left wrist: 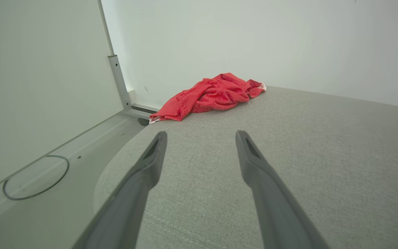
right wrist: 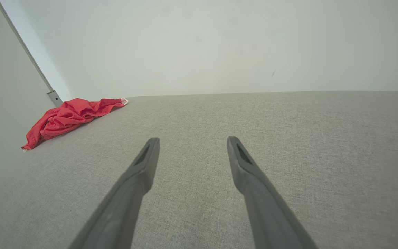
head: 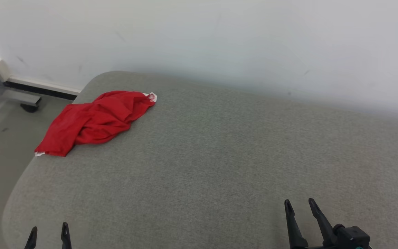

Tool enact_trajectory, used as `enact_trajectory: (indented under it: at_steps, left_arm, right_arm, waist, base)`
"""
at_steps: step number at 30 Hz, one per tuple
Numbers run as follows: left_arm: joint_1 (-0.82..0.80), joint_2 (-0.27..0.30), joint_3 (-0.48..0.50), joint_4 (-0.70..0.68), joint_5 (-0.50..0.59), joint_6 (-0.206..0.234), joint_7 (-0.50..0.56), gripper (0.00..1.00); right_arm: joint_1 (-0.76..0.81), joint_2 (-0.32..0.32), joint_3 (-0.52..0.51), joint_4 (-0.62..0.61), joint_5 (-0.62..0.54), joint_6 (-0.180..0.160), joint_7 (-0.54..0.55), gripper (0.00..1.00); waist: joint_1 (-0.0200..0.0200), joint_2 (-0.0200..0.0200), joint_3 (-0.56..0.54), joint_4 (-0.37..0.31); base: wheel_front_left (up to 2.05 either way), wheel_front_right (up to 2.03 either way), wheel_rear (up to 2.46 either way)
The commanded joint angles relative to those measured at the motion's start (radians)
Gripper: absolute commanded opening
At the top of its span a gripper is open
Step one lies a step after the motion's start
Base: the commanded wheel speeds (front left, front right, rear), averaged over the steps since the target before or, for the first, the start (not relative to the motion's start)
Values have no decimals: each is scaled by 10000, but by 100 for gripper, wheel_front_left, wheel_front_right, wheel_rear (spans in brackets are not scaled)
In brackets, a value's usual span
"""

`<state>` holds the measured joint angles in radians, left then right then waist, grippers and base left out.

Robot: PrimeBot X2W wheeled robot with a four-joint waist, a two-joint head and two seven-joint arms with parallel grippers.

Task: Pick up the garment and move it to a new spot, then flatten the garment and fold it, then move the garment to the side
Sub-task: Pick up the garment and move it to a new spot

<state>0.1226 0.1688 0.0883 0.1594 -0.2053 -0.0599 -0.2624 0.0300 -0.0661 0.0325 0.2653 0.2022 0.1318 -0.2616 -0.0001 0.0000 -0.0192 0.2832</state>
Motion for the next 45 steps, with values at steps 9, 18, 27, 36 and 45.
enact_trajectory:
  at_steps: [9, 18, 27, 36, 45]
  left_arm:
    - [25, 105, 45, -80, -163, 114, 25, 100]
    - [174, 130, 155, -137, -318, 231, 10, 100]
    - [279, 156, 232, -220, -378, 366, -12, 100]
    - [-518, 386, 171, -95, -550, 189, 61, 100]
    - [-3112, 1078, -157, 959, -681, -271, 172, 100]
  right_arm:
    - [-91, 71, 64, -44, 11, -27, -41, 100]
    - [-240, -6, 195, -65, -98, -27, -43, 100]
    - [-296, -68, 309, 59, 11, -27, -43, 100]
    - [-190, -61, 49, -118, -147, -27, -42, 100]
    - [-560, -354, -3, -328, -405, -27, 53, 100]
  waist:
    - [1, 0, 209, 1854]
    - [1, 0, 273, 2308]
    - [1, 0, 183, 2286]
    - [1, 0, 291, 1947]
    - [1, 0, 1021, 905]
  base:
    - [0, 0, 0]
    - [0, 0, 0]
    - [0, 0, 0]
    - [0, 0, 0]
    - [0, 0, 0]
